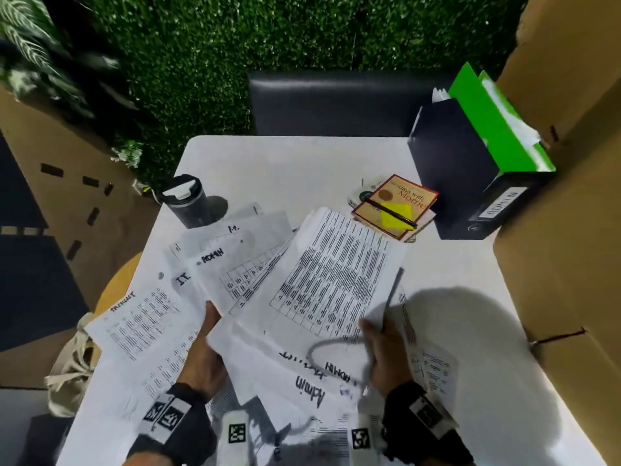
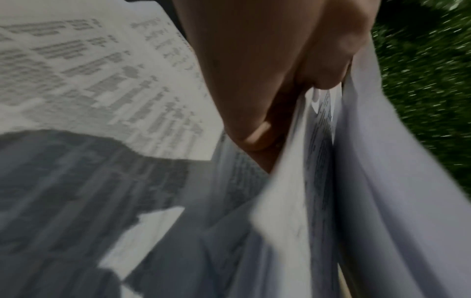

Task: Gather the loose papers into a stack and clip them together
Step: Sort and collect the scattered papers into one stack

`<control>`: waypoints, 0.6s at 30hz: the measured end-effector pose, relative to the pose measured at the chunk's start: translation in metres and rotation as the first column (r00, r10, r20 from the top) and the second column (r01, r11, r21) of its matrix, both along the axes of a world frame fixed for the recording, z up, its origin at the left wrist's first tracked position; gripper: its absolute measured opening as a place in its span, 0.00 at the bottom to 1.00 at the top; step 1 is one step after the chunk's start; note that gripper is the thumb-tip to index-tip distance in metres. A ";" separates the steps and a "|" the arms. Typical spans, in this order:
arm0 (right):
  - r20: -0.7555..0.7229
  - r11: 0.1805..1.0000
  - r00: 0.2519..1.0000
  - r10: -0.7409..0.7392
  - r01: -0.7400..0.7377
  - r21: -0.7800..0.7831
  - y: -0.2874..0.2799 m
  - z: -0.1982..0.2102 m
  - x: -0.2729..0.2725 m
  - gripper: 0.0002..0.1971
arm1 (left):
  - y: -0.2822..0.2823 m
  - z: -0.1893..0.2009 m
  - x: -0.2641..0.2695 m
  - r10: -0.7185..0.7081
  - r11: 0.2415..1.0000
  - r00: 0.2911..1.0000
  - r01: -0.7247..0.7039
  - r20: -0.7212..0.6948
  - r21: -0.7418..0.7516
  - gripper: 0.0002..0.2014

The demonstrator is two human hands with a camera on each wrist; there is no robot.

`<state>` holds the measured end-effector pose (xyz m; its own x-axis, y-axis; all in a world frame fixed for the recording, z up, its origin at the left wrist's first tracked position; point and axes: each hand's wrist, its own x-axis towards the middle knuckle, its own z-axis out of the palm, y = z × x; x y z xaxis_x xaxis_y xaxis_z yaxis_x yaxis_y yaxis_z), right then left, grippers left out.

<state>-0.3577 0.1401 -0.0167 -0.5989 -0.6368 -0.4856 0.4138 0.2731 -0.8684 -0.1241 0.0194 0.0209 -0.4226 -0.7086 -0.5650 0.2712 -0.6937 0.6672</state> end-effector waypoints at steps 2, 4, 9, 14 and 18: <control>0.042 0.996 0.998 0.051 -0.054 0.072 0.001 -0.010 0.000 0.04 | 0.005 -0.011 0.007 0.016 0.998 0.999 -0.018 0.029 0.058 0.33; 0.091 0.984 0.988 0.123 -0.133 0.121 0.004 -0.017 0.000 0.09 | 0.010 -0.018 0.010 0.023 0.997 0.997 -0.028 0.070 0.077 0.30; 0.057 0.941 0.968 0.243 -0.249 0.229 0.016 -0.031 0.002 0.10 | 0.009 -0.045 0.020 -0.050 0.995 0.969 0.027 0.240 0.097 0.19; 0.123 0.919 0.954 0.275 -0.298 0.260 0.021 -0.035 -0.010 0.09 | 0.002 -0.063 0.024 -0.091 0.996 0.857 0.082 0.507 0.041 0.24; 0.116 0.964 0.979 0.167 -0.187 0.187 0.023 -0.030 -0.029 0.15 | -0.004 -0.053 0.029 -0.143 0.974 0.776 0.221 0.614 -0.053 0.42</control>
<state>-0.3872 0.1627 -0.0467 -0.4280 -0.6149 -0.6624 0.4242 0.5105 -0.7479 -0.0953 0.0156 -0.0320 -0.1512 -0.7295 -0.6670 -0.3369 -0.5964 0.7286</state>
